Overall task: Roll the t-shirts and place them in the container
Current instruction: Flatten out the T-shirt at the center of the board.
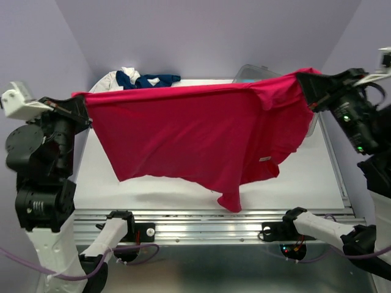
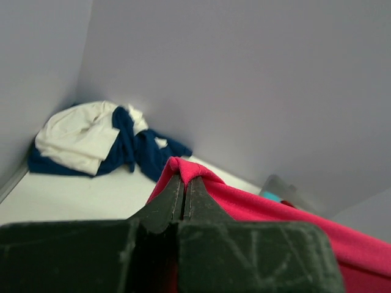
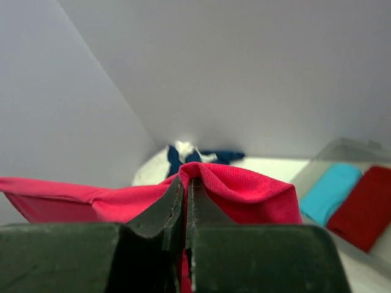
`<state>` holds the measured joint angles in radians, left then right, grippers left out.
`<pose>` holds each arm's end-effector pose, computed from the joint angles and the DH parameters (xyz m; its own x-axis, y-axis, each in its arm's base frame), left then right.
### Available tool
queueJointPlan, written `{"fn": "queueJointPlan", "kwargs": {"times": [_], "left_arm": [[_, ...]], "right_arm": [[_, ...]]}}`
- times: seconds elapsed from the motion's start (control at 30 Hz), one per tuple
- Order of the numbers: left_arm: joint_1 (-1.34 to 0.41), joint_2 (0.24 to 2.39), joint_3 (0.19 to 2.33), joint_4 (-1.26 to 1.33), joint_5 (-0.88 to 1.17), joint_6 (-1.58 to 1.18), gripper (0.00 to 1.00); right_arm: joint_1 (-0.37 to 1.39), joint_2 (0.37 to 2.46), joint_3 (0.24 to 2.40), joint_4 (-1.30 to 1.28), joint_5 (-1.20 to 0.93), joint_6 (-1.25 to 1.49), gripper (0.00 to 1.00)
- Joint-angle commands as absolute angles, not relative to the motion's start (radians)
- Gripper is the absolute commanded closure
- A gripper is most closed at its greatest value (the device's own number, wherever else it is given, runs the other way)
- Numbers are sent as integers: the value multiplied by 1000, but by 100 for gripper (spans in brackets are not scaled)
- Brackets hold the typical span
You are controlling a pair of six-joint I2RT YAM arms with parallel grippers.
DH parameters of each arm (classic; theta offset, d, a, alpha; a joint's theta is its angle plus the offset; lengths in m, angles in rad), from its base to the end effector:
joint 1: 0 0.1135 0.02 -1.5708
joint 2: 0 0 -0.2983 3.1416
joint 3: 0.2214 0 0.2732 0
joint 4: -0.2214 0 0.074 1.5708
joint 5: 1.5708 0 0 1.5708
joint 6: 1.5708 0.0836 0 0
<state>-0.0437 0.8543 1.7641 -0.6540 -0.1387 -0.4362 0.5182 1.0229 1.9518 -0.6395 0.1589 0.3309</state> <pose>0.0925 0.0075 0.6253 0.2673 -0.4305 -0.8621 0.0249 0.8974 -0.4404 0.1162 0.0510 0.6622 0.1184 0.4368 -0.8917 -0.4185 0.8364 0.3541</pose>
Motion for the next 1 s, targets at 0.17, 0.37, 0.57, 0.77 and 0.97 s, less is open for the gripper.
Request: {"fn": "queueJointPlan", "kwargs": {"times": [0.17, 0.37, 0.57, 0.77, 0.97], "left_arm": [[-37, 1006, 1649, -468, -195, -406, 100], [-37, 1114, 1695, -405, -147, -414, 100], [-37, 1134, 1727, -403, -161, -405, 100], [-37, 1140, 1801, -425, -175, -393, 100], [-37, 1135, 1914, -456, -190, -383, 100]], "right_arm": [[514, 1130, 1662, -739, 250, 385, 99], [514, 1150, 1487, -701, 247, 423, 99], [514, 1134, 1471, -696, 258, 417, 99], [514, 1095, 1499, -695, 276, 394, 99], [514, 1039, 1560, -698, 282, 350, 99]]}}
